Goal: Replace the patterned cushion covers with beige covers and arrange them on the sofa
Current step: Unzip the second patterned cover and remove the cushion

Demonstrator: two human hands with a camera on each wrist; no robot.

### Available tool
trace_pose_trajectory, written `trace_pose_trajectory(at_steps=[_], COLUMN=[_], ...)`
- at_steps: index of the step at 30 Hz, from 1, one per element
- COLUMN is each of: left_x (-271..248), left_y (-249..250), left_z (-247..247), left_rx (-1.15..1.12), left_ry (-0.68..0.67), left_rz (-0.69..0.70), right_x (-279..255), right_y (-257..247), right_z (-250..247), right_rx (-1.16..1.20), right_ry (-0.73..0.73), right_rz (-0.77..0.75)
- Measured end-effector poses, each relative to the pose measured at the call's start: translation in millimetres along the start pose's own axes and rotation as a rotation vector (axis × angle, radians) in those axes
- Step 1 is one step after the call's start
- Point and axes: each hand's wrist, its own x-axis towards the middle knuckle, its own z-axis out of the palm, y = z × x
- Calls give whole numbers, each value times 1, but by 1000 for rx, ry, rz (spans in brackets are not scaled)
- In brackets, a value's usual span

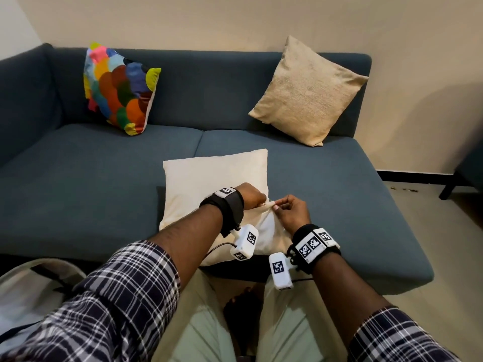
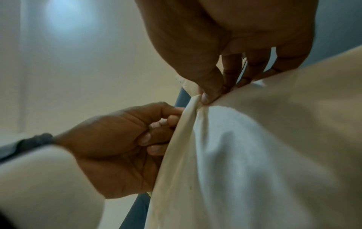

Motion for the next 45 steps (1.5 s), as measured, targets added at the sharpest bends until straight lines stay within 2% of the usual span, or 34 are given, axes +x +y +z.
trace_pose_trajectory(at_steps=[4,6,9,11,13,15,20,26,30,33,36,40,45], left_x=[-12,-20,-29,-32,-30,-27,-28,-32,-29,-26,-23,-19,-17], left_y=[-16,-23,-27,-24,-21,-18,-14,-16,-18,-17,-18,-22,-22], left_z=[-10,-12,-10,-8,-5,-4,-7,-5,-2,1,4,10,6], left_rx=[25,136,494,691,789,825,653,554,94,-129,-230,-360,-326], left_ry=[-21,-7,203,322,335,348,370,357,314,326,333,273,233], left_rz=[178,281,348,448,526,547,555,607,531,421,346,262,196], right_x=[0,0,-1,-2,-2,-3,-4,-7,-8,-7,-7,-8,-10], right_y=[-3,-3,-6,-8,-7,-5,-4,-6,-5,-4,-2,-1,-6], right_z=[3,4,3,3,3,2,3,4,4,6,6,4,1], right_rx=[-18,-20,-23,-47,-61,-60,-35,-30,-24,-24,-17,-22,-84], right_ry=[-32,-50,-61,-67,-69,-68,-79,-79,-73,-76,-75,-50,-39], right_rz=[-13,-13,-10,-25,-35,-35,-44,-45,-39,-36,-34,-29,-25])
